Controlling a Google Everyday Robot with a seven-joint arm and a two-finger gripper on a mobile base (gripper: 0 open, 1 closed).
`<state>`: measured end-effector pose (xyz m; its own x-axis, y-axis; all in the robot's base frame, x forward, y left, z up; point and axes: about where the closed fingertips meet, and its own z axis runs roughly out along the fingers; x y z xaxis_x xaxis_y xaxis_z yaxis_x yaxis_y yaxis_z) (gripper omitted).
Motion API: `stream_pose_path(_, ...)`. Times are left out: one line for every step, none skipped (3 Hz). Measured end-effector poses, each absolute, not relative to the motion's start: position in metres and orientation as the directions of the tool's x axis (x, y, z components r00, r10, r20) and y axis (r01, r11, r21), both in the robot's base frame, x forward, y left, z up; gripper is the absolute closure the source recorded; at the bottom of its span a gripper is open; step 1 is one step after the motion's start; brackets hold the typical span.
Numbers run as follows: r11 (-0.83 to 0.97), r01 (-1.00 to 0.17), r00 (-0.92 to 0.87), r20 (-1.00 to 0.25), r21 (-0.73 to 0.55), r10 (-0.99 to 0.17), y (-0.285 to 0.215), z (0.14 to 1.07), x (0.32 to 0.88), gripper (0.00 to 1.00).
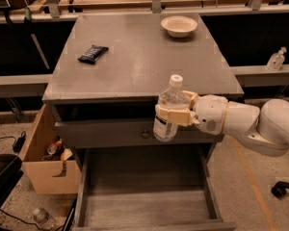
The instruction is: Pick blue plastic bottle from middle drawer and place on counter
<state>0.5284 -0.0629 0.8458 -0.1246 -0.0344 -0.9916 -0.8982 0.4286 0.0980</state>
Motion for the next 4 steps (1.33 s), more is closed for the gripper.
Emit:
stream_pose_path(0.451, -0.889, -0.121, -0.990, 0.076, -0.072, -0.062, 0.882, 0.537, 1.00)
stream_pose_path(0.493, -0.870, -0.110, -0.986, 0.035, -0.125, -0.072, 0.949, 0.552, 1.00)
stream_pose_path(0.528, -0.849, -0.106, -0.982, 0.007, -0.156, -0.093, 1.004, 0.577, 1.00)
stream_pose_path(0.543, -0.839, -0.073, -0.981, -0.037, -0.181, -0.115, 1.035, 0.616, 1.00)
